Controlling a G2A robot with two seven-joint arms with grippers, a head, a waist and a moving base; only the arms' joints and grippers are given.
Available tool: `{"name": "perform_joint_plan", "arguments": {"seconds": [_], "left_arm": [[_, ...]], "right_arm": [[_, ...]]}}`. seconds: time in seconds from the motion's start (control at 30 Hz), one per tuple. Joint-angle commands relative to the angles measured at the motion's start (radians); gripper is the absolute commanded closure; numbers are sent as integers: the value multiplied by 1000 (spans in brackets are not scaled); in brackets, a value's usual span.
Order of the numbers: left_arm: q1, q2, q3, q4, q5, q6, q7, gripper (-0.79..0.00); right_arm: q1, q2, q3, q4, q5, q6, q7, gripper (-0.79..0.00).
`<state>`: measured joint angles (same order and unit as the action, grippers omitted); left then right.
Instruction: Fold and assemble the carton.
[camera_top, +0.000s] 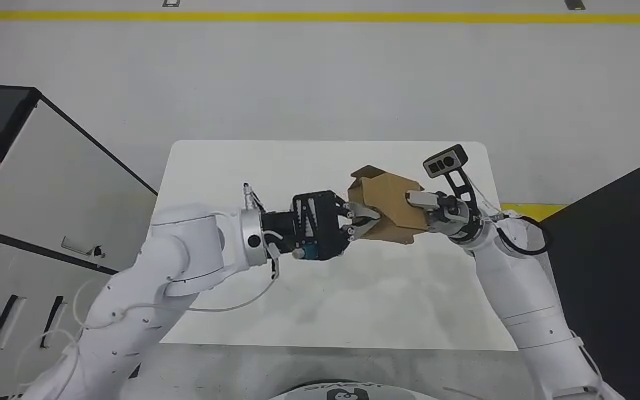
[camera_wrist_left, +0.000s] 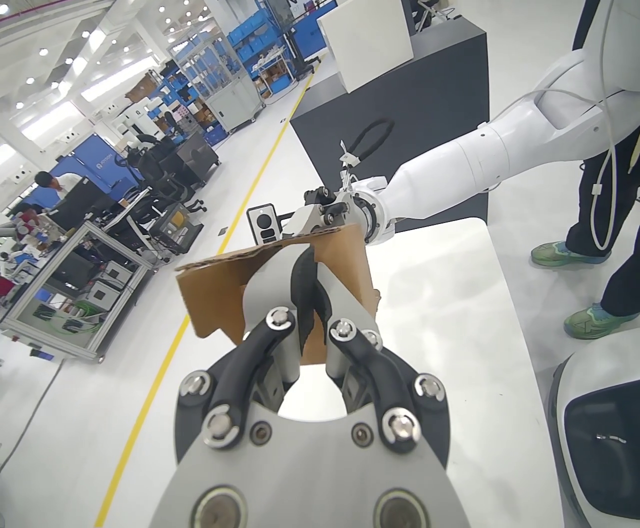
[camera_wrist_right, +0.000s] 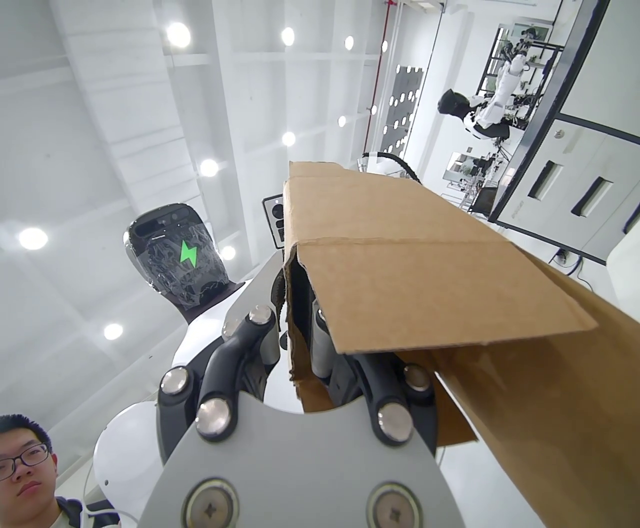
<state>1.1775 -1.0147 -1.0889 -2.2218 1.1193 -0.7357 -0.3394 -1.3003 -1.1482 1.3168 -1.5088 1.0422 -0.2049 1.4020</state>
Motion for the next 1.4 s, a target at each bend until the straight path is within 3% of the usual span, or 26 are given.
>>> {"name": "perform_joint_plan", "arguments": {"seconds": [0.0,0.2,0.5,0.8,1.07,1.37], "left_arm": [[-1,-2,11,2,1,-2,4,0],[-16,-6,26,13,8,5,10,0],[-11,1,-53,10,46,33,-6,0],[3,5,-87,1,69,65,-32,0],[15,13,-131,-13,245,64,-26,0],[16,9,-105,14,271,66,36,0]], "right_arm": [[0,-1,0,1,1,0,-2,0],[2,-2,-2,10,-2,10,-3,0],[10,-4,-5,67,66,134,-18,0],[15,-3,-5,64,47,136,-19,0],[11,-4,-30,70,104,311,-2,0],[12,-7,-50,71,132,362,25,0]]}}
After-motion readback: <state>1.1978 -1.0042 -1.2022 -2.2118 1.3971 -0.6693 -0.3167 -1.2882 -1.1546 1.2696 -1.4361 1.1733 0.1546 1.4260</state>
